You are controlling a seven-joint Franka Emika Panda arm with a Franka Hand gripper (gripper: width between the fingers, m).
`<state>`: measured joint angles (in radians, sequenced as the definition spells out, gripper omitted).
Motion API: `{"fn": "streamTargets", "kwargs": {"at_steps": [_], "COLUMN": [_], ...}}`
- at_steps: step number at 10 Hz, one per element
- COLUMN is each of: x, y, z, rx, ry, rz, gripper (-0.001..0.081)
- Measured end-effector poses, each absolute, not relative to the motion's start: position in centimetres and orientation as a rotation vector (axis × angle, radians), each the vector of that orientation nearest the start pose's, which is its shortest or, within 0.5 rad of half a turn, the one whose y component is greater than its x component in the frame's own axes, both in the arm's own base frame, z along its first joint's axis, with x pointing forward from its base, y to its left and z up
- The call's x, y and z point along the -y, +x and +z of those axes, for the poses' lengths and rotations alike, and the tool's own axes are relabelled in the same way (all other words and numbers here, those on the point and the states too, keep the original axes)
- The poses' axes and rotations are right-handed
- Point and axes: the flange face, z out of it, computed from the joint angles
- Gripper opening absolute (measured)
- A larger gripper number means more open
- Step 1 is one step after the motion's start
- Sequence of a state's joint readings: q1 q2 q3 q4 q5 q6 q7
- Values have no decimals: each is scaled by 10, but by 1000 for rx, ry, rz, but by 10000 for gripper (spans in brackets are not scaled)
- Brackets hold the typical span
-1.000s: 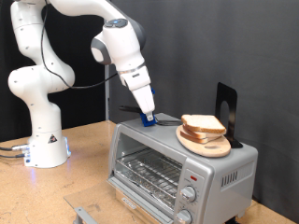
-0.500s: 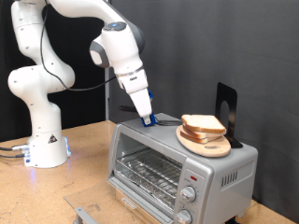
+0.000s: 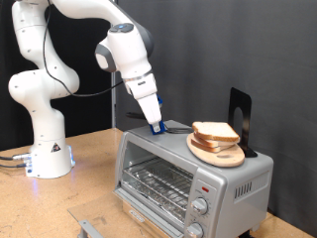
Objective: Make a piece of toast with the oven
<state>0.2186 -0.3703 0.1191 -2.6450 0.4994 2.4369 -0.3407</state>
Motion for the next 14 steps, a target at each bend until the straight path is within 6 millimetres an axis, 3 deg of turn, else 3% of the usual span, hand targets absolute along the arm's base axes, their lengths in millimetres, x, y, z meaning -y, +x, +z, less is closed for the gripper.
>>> {"fn": "streamTargets", "kwargs": {"at_steps": [9,11,12,13,14], "x": [-144,-145,-145,-145,-145], "y": [388,388,388,388,388], "z": [378,377,377,377,377], "rx": [450,433,430,428,428], "ry": [-2783,-2786,-2786,-2787,-2787], "rz": [-228,-224,-226,-227,-227], "gripper": [808,546,546,437,437]}}
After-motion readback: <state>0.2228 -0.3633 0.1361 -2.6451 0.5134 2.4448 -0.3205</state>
